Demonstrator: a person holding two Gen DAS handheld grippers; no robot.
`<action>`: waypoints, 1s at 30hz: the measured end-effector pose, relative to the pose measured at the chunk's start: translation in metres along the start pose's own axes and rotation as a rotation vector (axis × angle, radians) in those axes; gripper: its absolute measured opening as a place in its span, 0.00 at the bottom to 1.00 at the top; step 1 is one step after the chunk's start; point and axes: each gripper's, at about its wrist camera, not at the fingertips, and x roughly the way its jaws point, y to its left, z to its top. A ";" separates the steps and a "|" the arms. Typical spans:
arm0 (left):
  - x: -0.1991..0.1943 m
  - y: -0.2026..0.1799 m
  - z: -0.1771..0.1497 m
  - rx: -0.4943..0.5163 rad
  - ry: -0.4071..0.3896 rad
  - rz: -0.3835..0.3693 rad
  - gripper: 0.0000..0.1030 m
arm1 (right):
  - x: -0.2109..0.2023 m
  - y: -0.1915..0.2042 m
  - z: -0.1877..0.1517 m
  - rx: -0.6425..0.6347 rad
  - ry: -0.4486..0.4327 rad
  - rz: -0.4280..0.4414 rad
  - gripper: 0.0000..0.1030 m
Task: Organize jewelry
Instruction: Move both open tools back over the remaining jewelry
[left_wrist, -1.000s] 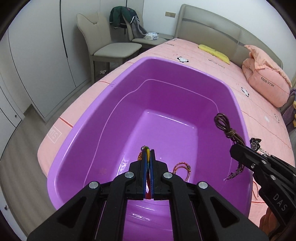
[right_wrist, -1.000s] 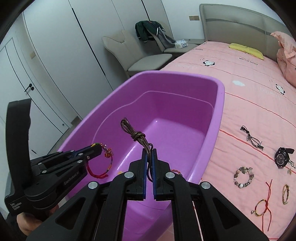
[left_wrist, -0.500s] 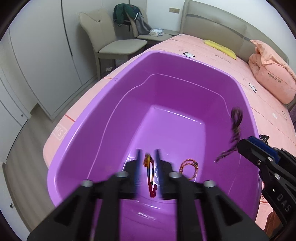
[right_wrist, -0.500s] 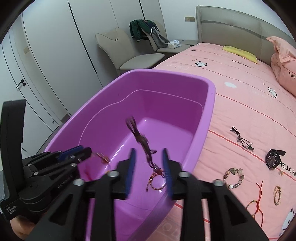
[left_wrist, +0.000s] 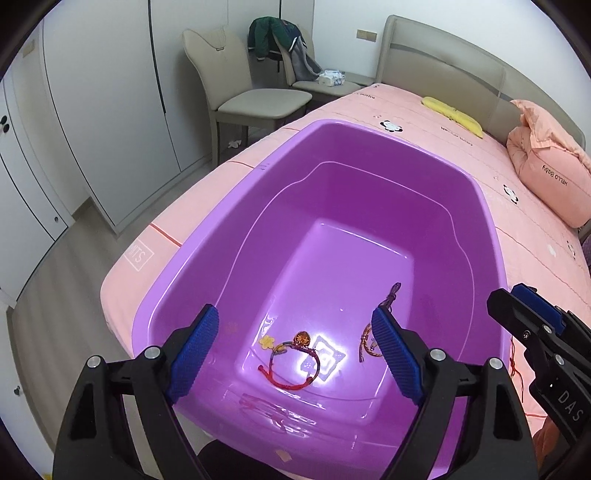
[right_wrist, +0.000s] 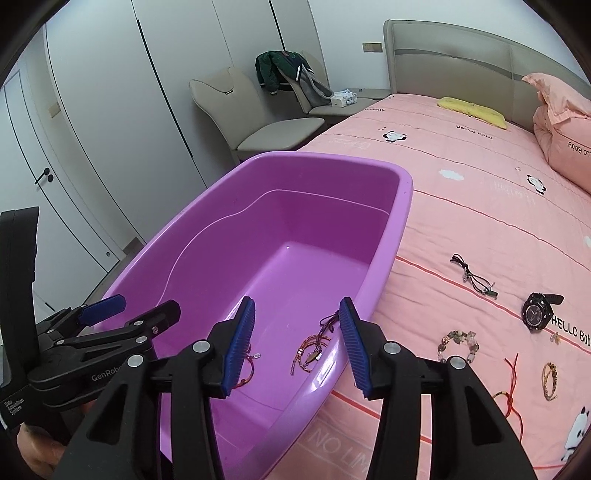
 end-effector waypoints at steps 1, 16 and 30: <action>-0.001 0.000 -0.001 0.001 0.001 0.002 0.81 | -0.001 -0.001 0.000 0.001 -0.001 0.001 0.45; -0.021 -0.015 -0.008 0.028 -0.017 0.006 0.82 | -0.029 -0.013 -0.015 0.019 -0.031 -0.007 0.49; -0.054 -0.048 -0.034 0.126 -0.046 -0.037 0.85 | -0.072 -0.040 -0.050 0.097 -0.056 -0.008 0.54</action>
